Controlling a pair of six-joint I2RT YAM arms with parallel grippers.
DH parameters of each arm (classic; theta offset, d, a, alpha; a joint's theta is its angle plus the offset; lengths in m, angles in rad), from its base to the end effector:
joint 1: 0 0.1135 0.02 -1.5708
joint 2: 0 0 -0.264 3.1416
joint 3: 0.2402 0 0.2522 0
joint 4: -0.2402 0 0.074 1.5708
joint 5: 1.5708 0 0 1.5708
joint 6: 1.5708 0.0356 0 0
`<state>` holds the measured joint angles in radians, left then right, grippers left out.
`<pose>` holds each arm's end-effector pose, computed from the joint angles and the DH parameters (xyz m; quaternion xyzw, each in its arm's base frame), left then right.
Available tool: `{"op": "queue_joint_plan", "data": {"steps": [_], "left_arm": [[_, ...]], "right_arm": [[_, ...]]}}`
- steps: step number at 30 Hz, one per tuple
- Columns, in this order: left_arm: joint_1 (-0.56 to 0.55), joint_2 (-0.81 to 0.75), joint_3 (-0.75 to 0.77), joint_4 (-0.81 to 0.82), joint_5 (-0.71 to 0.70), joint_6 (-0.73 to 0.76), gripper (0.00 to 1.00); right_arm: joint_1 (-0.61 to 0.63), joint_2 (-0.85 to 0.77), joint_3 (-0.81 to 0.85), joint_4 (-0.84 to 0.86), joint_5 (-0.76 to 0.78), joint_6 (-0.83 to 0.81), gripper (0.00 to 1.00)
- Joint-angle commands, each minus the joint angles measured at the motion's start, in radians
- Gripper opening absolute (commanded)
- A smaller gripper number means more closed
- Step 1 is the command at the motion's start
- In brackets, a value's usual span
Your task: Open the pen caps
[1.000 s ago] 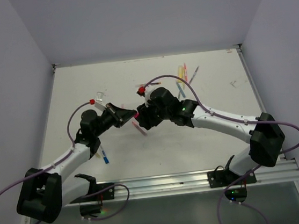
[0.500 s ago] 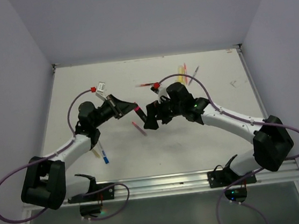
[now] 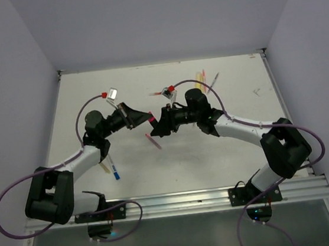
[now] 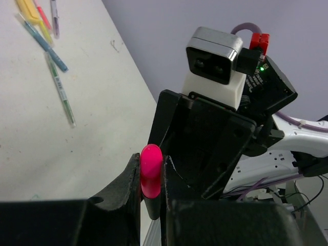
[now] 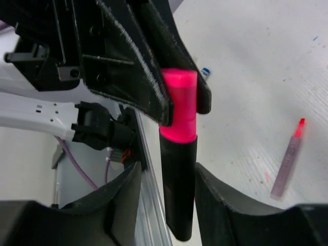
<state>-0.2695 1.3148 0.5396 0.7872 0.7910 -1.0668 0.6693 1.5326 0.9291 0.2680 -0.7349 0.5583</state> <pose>0.2527 -0.0961 0.2415 0.0008 0.7041 -0.6192 0.3475 0.2522 0.2300 0.2546 -0.2499 0.7481 0.5507 0.2731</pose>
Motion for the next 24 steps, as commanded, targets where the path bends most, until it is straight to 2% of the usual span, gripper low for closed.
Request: {"op": "queue_joint_plan", "data": {"steps": [1,2,4,6,7,9,14,17,18,22,24], "left_arm": [[0.007,0.009,-0.023,0.153,0.034,-0.061,0.0],[0.007,0.011,-0.029,0.165,0.034,-0.068,0.0],[0.012,0.021,-0.036,0.219,0.042,-0.093,0.0],[0.015,0.029,-0.056,0.259,0.051,-0.12,0.0],[0.021,0.032,-0.062,0.295,0.053,-0.127,0.0],[0.03,0.037,-0.081,0.329,0.057,-0.148,0.0],[0.081,0.047,-0.151,0.587,-0.001,-0.238,0.0],[0.124,0.125,-0.104,0.677,0.025,-0.291,0.0],[0.148,0.183,-0.093,0.714,0.025,-0.348,0.0],[0.222,0.375,-0.011,1.033,-0.009,-0.537,0.0],[0.254,0.463,0.025,1.101,-0.025,-0.596,0.0]], "right_arm": [[0.0,0.03,0.007,0.209,-0.07,0.101,0.46],[0.001,0.037,0.002,0.224,-0.069,0.112,0.41],[0.0,0.043,-0.007,0.267,-0.072,0.14,0.36],[0.0,0.046,-0.018,0.306,-0.078,0.169,0.22],[0.0,0.049,-0.016,0.307,-0.08,0.175,0.0],[0.0,0.061,-0.015,0.3,-0.081,0.187,0.0],[0.0,0.081,-0.059,0.324,-0.069,0.239,0.0],[0.003,0.1,-0.113,0.413,-0.106,0.325,0.0],[0.004,0.1,-0.13,0.399,-0.109,0.336,0.0],[0.026,0.067,-0.199,0.395,-0.116,0.341,0.0],[0.036,0.04,-0.249,0.401,-0.107,0.357,0.0]]}}
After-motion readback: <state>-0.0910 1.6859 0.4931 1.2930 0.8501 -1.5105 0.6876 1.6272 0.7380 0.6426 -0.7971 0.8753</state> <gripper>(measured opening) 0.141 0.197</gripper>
